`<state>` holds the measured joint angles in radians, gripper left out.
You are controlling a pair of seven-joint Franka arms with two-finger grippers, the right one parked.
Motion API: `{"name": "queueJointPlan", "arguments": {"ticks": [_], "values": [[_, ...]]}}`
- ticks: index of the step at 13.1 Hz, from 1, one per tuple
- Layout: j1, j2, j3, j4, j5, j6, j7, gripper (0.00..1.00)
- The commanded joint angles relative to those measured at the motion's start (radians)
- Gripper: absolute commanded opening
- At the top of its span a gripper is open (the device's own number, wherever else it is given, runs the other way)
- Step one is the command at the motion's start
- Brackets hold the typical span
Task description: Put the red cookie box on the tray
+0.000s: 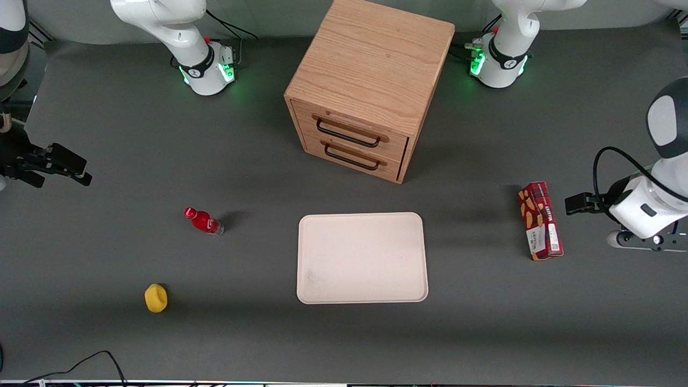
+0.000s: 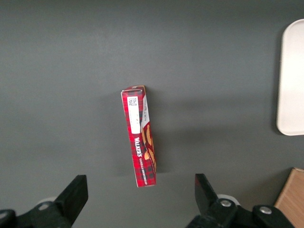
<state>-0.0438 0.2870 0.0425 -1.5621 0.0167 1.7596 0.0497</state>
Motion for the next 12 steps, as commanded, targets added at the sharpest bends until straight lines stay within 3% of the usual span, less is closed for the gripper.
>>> {"name": "queueJointPlan", "arguments": {"ticks": [1, 5, 10, 11, 12], "values": [[0.024, -0.080, 0.000, -0.221, 0.009, 0.171, 0.018, 1.00], [0.027, -0.100, 0.002, -0.455, 0.022, 0.424, 0.016, 0.97], [0.045, -0.026, 0.002, -0.543, 0.020, 0.590, -0.002, 0.95], [0.050, -0.014, 0.002, -0.543, 0.020, 0.595, -0.005, 0.84], [0.073, -0.006, 0.000, -0.544, 0.020, 0.610, -0.005, 0.79]]}}
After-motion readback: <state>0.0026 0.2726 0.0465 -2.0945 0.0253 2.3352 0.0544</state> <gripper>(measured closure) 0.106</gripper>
